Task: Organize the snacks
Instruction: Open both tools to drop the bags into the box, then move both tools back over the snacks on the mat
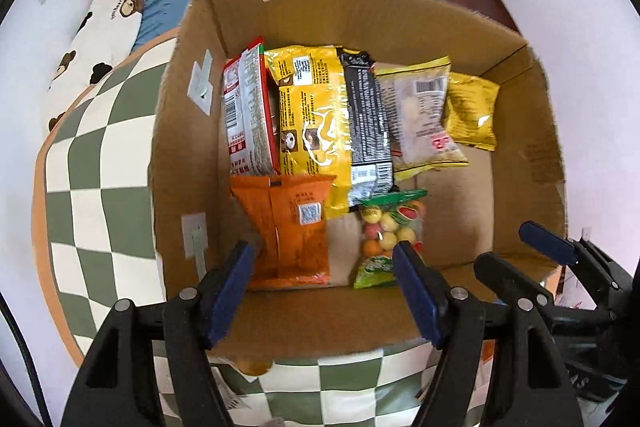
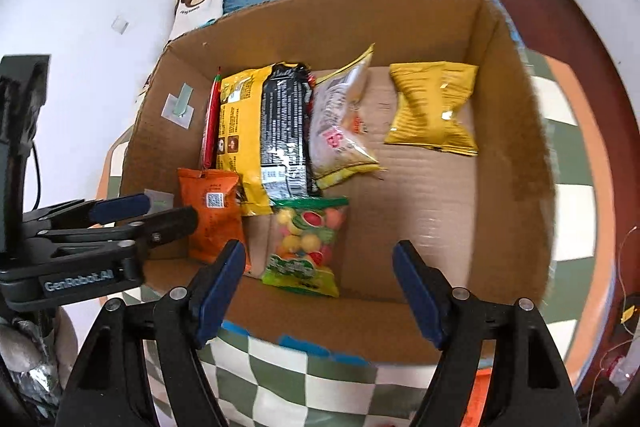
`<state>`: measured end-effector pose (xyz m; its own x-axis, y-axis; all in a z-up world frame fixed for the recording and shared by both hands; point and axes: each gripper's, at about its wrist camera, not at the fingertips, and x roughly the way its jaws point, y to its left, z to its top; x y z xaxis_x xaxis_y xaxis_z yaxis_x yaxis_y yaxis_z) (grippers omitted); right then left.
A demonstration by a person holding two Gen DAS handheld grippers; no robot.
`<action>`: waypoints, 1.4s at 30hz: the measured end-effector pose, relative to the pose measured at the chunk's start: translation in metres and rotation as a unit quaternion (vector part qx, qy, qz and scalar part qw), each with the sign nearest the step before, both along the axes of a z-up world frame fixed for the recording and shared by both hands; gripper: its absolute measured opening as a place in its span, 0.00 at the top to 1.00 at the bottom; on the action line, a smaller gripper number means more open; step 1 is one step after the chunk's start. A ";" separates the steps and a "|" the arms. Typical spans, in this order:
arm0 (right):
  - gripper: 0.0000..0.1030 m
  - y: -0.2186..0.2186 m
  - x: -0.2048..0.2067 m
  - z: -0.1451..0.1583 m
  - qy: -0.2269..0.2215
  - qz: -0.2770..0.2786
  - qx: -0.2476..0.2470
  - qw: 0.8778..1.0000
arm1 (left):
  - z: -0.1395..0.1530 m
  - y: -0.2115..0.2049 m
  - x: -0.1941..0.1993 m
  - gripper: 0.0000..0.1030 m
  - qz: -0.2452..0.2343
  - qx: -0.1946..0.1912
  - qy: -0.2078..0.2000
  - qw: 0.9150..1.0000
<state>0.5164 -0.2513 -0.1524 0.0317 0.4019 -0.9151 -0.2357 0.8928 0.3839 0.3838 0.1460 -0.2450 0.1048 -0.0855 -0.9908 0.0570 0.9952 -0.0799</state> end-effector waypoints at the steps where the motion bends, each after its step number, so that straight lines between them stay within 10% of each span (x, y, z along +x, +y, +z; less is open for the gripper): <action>1: 0.24 -0.005 -0.003 0.002 -0.003 -0.005 0.000 1.000 | 0.004 0.001 -0.006 0.32 0.002 0.002 -0.010 1.000; 25: 0.21 -0.059 -0.096 0.125 -0.155 -0.037 -0.002 0.987 | 0.116 -0.006 -0.119 0.32 0.014 -0.009 -0.200 0.980; 27: 0.07 -0.063 -0.104 0.127 -0.150 -0.041 0.007 0.988 | 0.118 -0.003 -0.128 0.15 0.019 -0.012 -0.206 0.978; 29: 0.04 -0.069 -0.113 0.123 -0.141 -0.046 0.008 0.989 | 0.115 0.000 -0.134 0.02 0.025 -0.010 -0.208 0.978; 42: 0.04 -0.143 -0.176 -0.025 0.037 -0.059 -0.114 0.991 | -0.026 0.035 -0.181 0.02 0.066 0.034 -0.055 0.996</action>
<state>0.3400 -0.3947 -0.1772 -0.0037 0.1828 -0.9831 -0.1033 0.9778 0.1822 0.2028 0.1809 -0.2707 0.2184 0.0026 -0.9759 -0.0705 0.9974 -0.0131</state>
